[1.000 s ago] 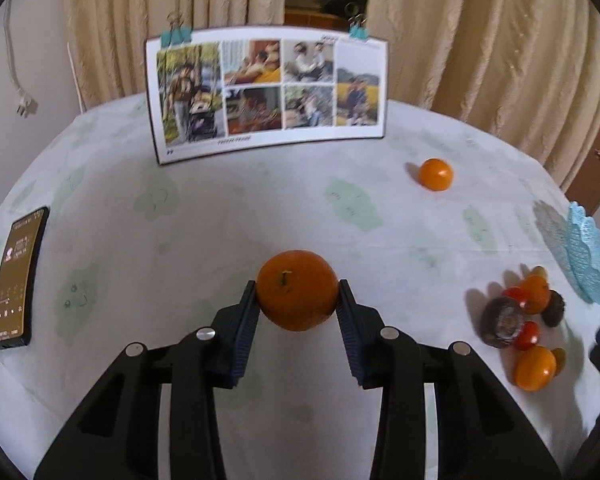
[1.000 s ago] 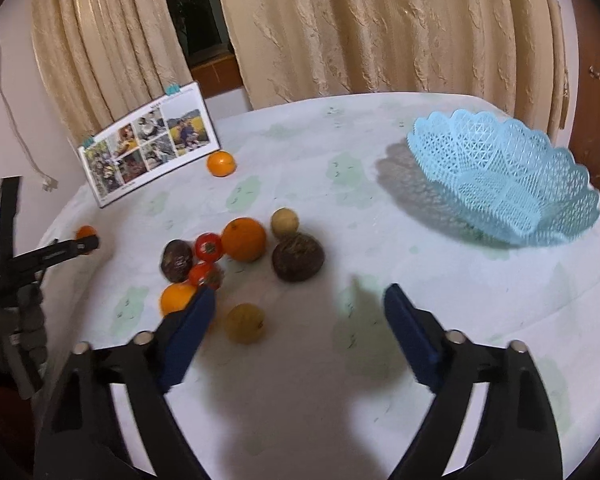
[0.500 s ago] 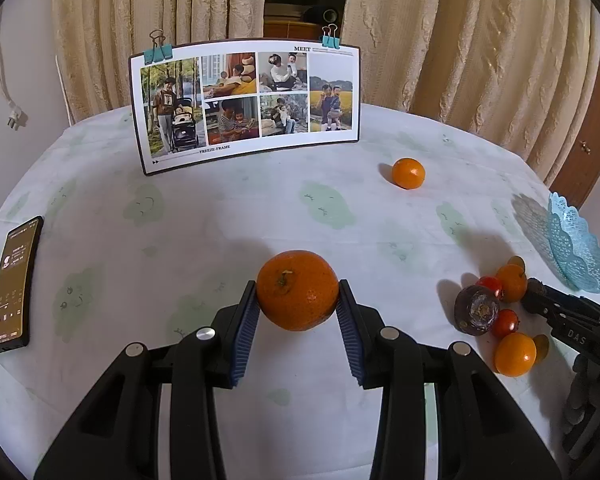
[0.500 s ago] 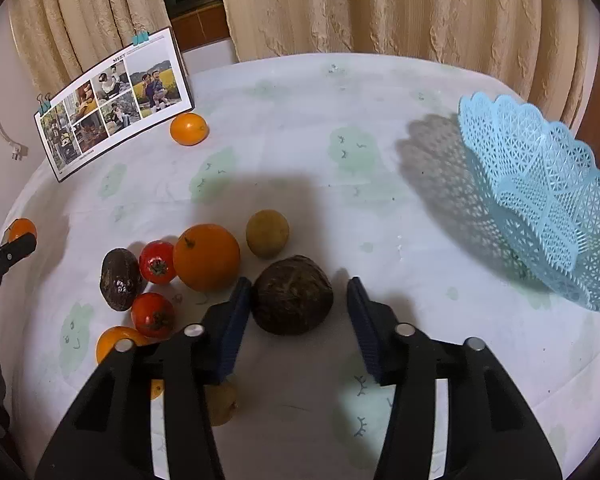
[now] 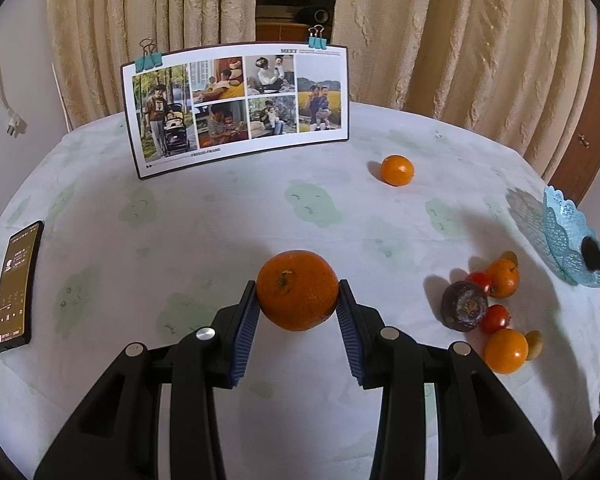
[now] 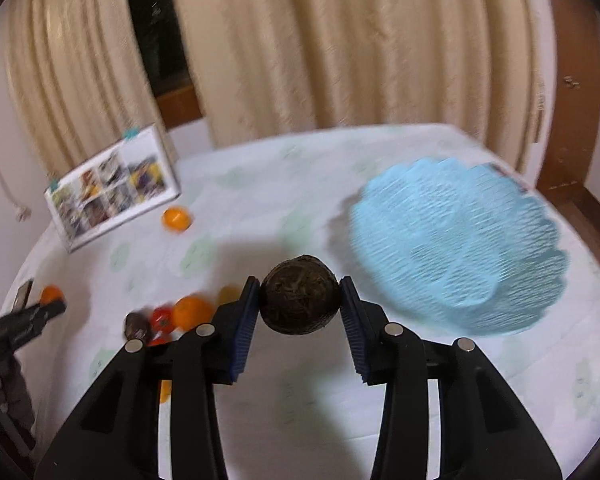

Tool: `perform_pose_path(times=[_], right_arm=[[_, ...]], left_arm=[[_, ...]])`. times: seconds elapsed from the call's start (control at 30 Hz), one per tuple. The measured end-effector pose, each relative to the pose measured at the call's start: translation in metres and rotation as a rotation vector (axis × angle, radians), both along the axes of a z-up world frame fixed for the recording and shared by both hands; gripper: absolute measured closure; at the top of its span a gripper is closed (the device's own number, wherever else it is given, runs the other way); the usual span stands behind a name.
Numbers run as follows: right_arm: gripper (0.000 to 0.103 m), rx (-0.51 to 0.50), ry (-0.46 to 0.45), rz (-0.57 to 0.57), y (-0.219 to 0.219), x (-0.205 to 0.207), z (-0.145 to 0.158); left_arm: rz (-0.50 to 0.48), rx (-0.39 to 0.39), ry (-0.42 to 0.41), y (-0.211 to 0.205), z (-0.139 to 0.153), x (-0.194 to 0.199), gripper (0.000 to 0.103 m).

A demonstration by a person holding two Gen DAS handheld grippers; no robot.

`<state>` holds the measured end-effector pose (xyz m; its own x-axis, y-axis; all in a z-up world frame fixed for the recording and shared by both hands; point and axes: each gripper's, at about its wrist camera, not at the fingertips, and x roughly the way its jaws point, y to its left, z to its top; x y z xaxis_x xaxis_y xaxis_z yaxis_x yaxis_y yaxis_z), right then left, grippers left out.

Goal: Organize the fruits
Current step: 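Grasp the orange with the left tool while the right tool grasps the kiwi, then drop the kiwi into the blue basket with the right tool while left holds orange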

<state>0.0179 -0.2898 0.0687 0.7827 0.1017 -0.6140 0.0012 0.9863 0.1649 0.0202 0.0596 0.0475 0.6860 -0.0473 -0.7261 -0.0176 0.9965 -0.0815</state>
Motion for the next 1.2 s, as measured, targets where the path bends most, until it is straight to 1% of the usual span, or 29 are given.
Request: perform_pose_path(times=[0.17,0.33,0.4,0.43,0.47,0.67,0.7,0.73,0.77,0.87,0.97,1.07,1.1,1.13,1.2], right_arm=[[0.061,0.013,-0.006,-0.129,-0.049,0.002,0.001],[0.061,0.007,0.0,-0.213,-0.08,0.004,-0.009],[0.058,0.022,-0.004,-0.225,-0.09,0.002,-0.012],[0.05,0.032,-0.009,-0.232,-0.094,0.0,-0.014],[0.046,0.042,-0.021,-0.243,-0.098,-0.003,-0.014],[0.045,0.035,-0.07,-0.293,-0.114,-0.019,-0.017],[0.044,0.026,-0.084,-0.308,-0.117,-0.024,-0.017],[0.041,0.023,-0.093,-0.317,-0.118,-0.026,-0.018],[0.037,0.019,-0.109,-0.331,-0.12,-0.029,-0.019],[0.036,0.007,-0.14,-0.356,-0.123,-0.037,-0.02],[0.035,0.007,-0.159,-0.373,-0.126,-0.043,-0.025],[0.034,0.032,-0.172,-0.387,-0.129,-0.049,-0.029],[0.032,0.045,-0.181,-0.394,-0.13,-0.05,-0.029],[0.028,0.053,-0.187,-0.4,-0.131,-0.052,-0.03],[0.027,0.058,-0.206,-0.408,-0.132,-0.055,-0.029]], left_arm=[[-0.015,-0.006,0.002,-0.013,0.003,-0.003,0.064],[-0.043,0.004,-0.004,-0.032,0.01,-0.003,0.064],[-0.055,0.008,-0.007,-0.04,0.012,-0.004,0.064],[-0.062,0.011,-0.009,-0.045,0.014,-0.004,0.064],[-0.066,0.014,-0.01,-0.047,0.015,-0.003,0.063],[-0.109,0.036,-0.019,-0.075,0.024,-0.002,0.063],[-0.119,0.038,-0.02,-0.082,0.025,-0.001,0.063],[-0.129,0.039,-0.022,-0.087,0.027,0.0,0.063],[-0.143,0.041,-0.025,-0.096,0.029,0.0,0.063],[-0.18,0.045,-0.033,-0.117,0.034,0.004,0.063],[-0.241,0.047,-0.04,-0.149,0.039,0.008,0.063],[-0.308,0.062,-0.046,-0.184,0.042,0.011,0.063],[-0.34,0.07,-0.051,-0.201,0.043,0.012,0.063],[-0.361,0.074,-0.053,-0.211,0.043,0.013,0.063],[-0.406,0.076,-0.055,-0.233,0.044,0.016,0.063]])
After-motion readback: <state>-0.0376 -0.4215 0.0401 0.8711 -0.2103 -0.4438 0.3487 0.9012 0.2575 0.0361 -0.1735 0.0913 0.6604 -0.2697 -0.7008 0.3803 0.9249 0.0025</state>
